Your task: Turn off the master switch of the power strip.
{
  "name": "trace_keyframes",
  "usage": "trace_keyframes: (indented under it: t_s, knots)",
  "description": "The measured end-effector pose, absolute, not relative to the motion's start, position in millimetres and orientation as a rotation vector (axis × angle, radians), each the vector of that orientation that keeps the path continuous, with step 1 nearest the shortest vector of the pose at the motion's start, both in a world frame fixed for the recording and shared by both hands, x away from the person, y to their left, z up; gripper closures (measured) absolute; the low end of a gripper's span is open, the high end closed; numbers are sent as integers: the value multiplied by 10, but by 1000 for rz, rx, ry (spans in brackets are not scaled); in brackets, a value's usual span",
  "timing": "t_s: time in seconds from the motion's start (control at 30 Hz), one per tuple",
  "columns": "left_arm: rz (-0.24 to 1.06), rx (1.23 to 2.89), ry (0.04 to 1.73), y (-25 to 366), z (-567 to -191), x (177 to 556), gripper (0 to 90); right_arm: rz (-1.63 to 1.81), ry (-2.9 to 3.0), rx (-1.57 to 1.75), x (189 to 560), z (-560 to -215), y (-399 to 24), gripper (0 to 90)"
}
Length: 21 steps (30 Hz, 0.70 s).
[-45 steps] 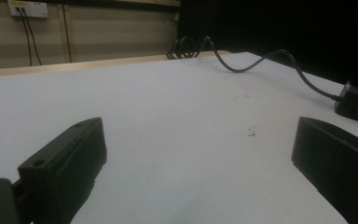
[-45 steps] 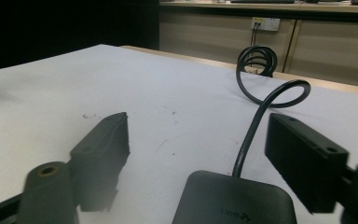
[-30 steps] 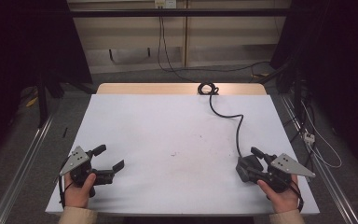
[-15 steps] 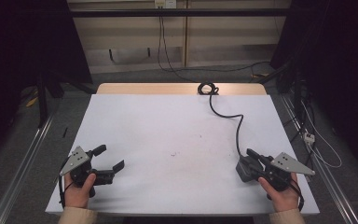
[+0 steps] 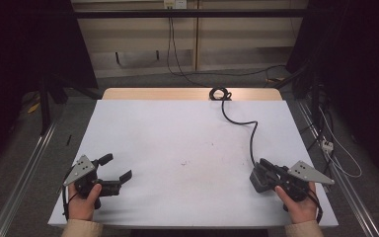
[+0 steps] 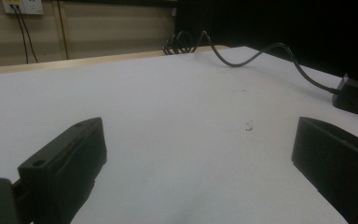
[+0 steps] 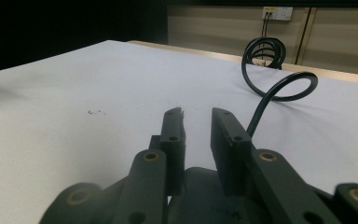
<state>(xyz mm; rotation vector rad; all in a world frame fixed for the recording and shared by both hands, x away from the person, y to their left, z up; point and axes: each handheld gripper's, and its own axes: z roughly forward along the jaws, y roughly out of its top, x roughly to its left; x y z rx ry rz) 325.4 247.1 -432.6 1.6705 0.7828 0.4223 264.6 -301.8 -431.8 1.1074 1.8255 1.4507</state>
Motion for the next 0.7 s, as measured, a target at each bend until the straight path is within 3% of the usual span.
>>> trace_keyframes:
  t_s: [0.7]
  knots:
    - [423, 1663, 787, 2488, -4326, 3257, 27, 1462, 1864, 1133, 2630, -4293, -3089, 900]
